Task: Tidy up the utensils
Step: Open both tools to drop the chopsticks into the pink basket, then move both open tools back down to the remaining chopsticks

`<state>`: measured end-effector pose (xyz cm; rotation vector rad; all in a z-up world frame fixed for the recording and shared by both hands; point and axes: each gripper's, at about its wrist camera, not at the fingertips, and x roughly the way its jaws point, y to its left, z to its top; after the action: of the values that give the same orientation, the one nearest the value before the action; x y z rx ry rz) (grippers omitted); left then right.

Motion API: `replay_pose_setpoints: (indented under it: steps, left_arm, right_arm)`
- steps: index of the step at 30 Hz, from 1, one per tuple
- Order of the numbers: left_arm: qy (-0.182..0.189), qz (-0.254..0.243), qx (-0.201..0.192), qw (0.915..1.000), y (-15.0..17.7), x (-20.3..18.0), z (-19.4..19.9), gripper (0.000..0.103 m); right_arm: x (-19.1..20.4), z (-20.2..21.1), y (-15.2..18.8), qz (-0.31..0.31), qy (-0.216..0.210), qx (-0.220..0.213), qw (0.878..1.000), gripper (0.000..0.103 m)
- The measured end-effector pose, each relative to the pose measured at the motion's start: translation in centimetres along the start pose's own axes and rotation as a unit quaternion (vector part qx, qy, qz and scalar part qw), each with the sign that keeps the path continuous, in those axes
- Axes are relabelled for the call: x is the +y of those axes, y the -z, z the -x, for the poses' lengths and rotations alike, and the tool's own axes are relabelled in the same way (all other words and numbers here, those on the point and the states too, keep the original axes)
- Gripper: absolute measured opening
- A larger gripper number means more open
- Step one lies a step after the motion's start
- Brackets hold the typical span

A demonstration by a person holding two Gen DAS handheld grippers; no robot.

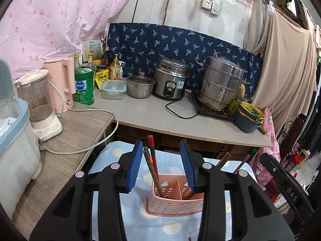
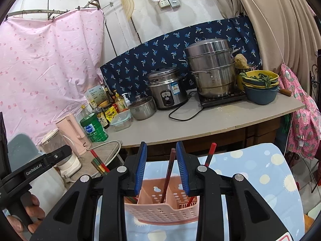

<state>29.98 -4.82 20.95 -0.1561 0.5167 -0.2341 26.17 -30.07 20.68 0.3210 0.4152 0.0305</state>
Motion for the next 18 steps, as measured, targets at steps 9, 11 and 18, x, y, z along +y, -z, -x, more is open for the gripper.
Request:
replay_pose_setpoints:
  steps: [9, 11, 18]
  left_arm:
    - [-0.004, -0.005, -0.004, 1.0000, 1.1, -0.1, 2.5, 0.037]
    - [-0.008, -0.006, -0.004, 0.9999, 1.6, -0.2, 3.2, 0.037]
    - [-0.025, -0.020, 0.009, 0.9995, 4.1, -0.1, 4.7, 0.037]
  right_arm:
    - [0.7, 2.8, 1.8, 0.011, -0.003, 0.005, 1.000, 0.030]
    - [0.8, 3.5, 2.4, 0.015, -0.002, 0.007, 1.000, 0.030]
    - [1.1, 6.1, 4.9, 0.032, 0.010, 0.018, 0.999, 0.035]
